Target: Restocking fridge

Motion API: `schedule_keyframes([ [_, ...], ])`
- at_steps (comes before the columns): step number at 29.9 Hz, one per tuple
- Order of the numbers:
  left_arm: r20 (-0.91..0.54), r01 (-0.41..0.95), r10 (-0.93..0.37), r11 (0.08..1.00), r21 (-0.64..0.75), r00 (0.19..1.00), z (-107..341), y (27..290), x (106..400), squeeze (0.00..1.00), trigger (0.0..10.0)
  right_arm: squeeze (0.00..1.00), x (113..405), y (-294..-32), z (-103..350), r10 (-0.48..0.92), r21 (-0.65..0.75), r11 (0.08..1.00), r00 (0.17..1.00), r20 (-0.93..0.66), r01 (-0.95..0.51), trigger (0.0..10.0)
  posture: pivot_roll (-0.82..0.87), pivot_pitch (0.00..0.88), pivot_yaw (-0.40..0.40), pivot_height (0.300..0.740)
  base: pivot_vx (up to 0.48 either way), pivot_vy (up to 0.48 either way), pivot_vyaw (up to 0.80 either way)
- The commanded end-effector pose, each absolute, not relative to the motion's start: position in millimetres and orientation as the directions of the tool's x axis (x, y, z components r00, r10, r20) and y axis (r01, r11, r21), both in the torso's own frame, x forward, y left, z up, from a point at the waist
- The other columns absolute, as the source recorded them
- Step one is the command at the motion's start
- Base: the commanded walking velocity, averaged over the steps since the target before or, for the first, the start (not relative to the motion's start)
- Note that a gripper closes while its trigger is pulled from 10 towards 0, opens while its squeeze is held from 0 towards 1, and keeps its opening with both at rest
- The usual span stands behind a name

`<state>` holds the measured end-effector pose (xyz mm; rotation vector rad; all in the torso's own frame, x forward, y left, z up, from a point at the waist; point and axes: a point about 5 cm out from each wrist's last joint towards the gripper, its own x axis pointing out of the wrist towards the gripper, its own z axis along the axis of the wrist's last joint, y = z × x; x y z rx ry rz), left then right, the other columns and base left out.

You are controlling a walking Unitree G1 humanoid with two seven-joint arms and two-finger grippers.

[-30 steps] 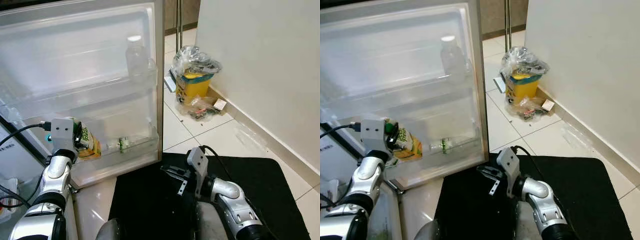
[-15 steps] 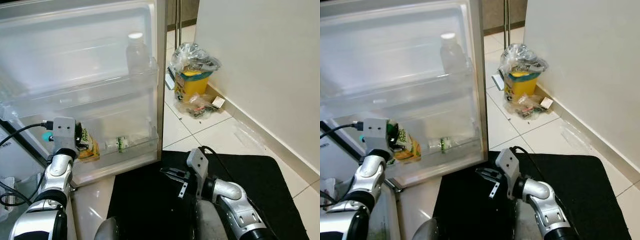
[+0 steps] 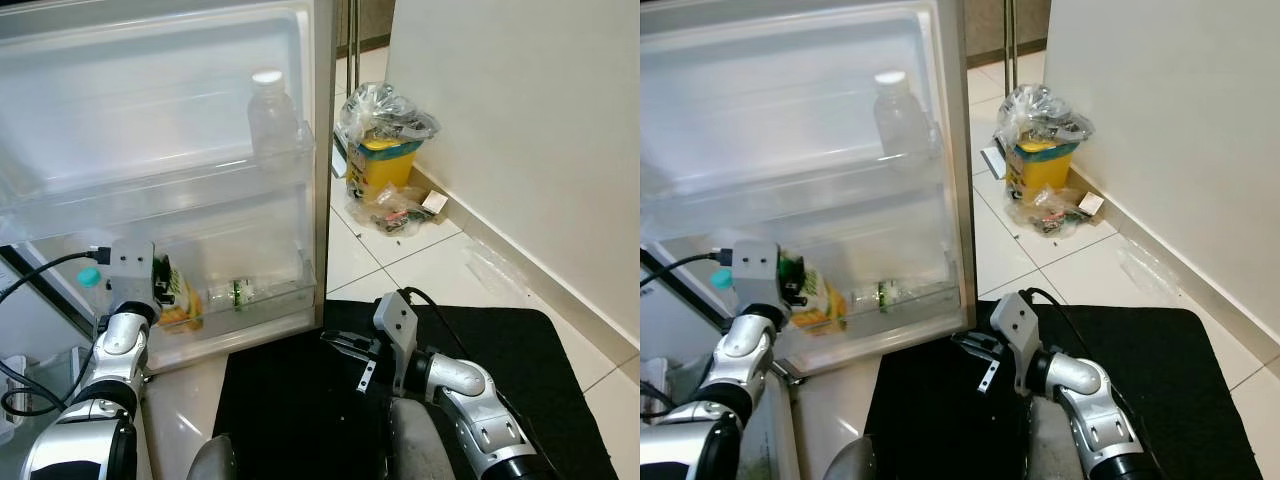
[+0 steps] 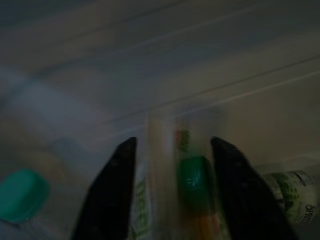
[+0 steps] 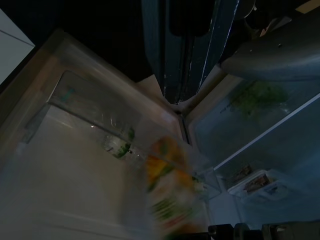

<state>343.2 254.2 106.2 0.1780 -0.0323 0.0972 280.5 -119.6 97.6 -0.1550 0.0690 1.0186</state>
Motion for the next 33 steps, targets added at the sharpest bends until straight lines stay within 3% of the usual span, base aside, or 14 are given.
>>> schedule_keyframes([
  [1,-0.010,-0.098,0.101,0.978,0.182,0.995,94,252,338,1.00,10.0,0.00,276,-118,94,0.847,-0.084,0.505,0.512,-0.142,-0.859,10.0,-0.12,0.233,0.065,0.481,0.000,0.000,0.00],
  [6,-0.011,-0.101,0.105,0.977,0.187,0.994,93,252,338,1.00,10.0,0.00,276,-118,95,0.846,-0.083,0.507,0.514,-0.144,-0.858,10.0,-0.12,0.232,0.064,0.481,0.000,0.000,0.00],
  [7,-0.006,-0.104,0.107,0.977,0.189,0.994,95,253,339,0.08,10.0,0.00,276,-118,95,0.845,-0.085,0.507,0.514,-0.145,-0.858,10.0,-0.12,0.227,0.062,0.481,0.000,0.000,0.00],
  [8,-0.006,-0.104,0.107,0.977,0.189,0.994,95,253,339,0.08,10.0,0.00,276,-118,95,0.845,-0.085,0.507,0.514,-0.145,-0.858,10.0,-0.12,0.227,0.062,0.481,0.000,0.000,0.00],
  [9,0.000,-0.106,0.108,0.976,0.188,0.994,96,253,339,0.00,10.0,0.00,276,-119,95,0.845,-0.086,0.507,0.514,-0.146,-0.858,10.0,-0.12,0.226,0.062,0.481,0.000,0.000,0.00],
  [22,0.094,-0.137,0.124,0.979,0.149,0.988,110,259,340,0.00,10.0,0.00,282,-119,97,0.845,-0.096,0.504,0.513,-0.151,-0.858,10.0,-0.11,0.192,0.052,0.481,0.000,0.000,0.00],
  [33,0.125,-0.213,0.199,0.971,0.106,0.972,99,286,316,0.00,10.0,0.00,290,-121,99,0.843,-0.109,0.503,0.515,-0.158,-0.857,10.0,-0.09,0.157,0.037,0.481,0.000,0.000,0.00],
])
